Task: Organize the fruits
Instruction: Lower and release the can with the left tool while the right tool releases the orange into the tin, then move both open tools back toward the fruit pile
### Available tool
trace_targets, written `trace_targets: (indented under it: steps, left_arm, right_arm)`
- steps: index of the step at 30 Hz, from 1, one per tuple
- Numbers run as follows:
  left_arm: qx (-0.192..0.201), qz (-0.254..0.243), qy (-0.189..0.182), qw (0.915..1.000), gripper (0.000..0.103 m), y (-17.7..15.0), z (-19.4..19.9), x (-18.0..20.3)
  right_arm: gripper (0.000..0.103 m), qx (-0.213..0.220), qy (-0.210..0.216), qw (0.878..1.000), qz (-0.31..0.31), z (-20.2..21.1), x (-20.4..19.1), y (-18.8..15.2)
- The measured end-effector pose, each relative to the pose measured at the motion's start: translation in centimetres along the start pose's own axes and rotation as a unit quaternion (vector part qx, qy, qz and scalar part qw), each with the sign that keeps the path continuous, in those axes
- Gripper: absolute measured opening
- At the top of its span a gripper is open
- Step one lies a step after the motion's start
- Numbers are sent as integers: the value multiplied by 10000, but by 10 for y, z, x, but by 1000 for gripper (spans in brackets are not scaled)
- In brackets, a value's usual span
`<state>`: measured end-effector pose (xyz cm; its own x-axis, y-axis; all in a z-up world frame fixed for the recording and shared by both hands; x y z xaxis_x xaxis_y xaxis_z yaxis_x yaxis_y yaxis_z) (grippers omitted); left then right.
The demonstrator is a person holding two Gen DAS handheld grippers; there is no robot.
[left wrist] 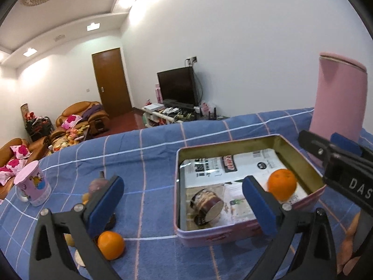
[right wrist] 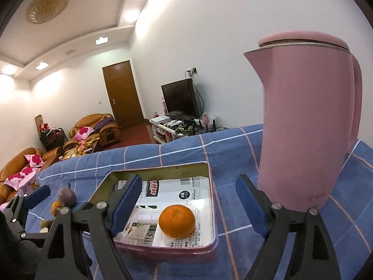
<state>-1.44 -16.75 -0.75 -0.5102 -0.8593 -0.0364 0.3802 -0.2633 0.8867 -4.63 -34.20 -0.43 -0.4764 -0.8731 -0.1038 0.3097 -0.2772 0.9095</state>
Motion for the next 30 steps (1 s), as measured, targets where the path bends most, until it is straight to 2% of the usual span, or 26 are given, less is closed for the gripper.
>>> trace_targets:
  steps: [10,21,27,30]
  left_arm:
    - [62,42,209,9998,103,-13,17,-17]
    - [14,235,174,9996,103,-22,30,-40]
    - [-11,297,167,9994,103,-26,37,-51]
    - [-38,316,169,9993,103,-28,39,-58]
  right_arm:
    - [84,221,-400,9989,-35,14,-2,-3]
    - [84,-64,-109,9999,-97,27,-28,-17]
    - [84,74,-171,9998,113,38,-47,-22]
    - [84,-8,-86,10000,23,40,-51,-25]
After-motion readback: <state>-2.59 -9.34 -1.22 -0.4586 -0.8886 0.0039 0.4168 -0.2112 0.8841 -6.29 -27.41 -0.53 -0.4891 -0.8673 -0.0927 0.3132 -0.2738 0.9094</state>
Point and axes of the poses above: each gripper's, at about its wrist camera, not at the fingertips, and z roughly against the way its jaws point, x to its right, y to its top, the point moved 1 cm from there along -z, roughly the way its jaws point, and after that the axes turned 13 degrees about -y, right-handed, at the moved point
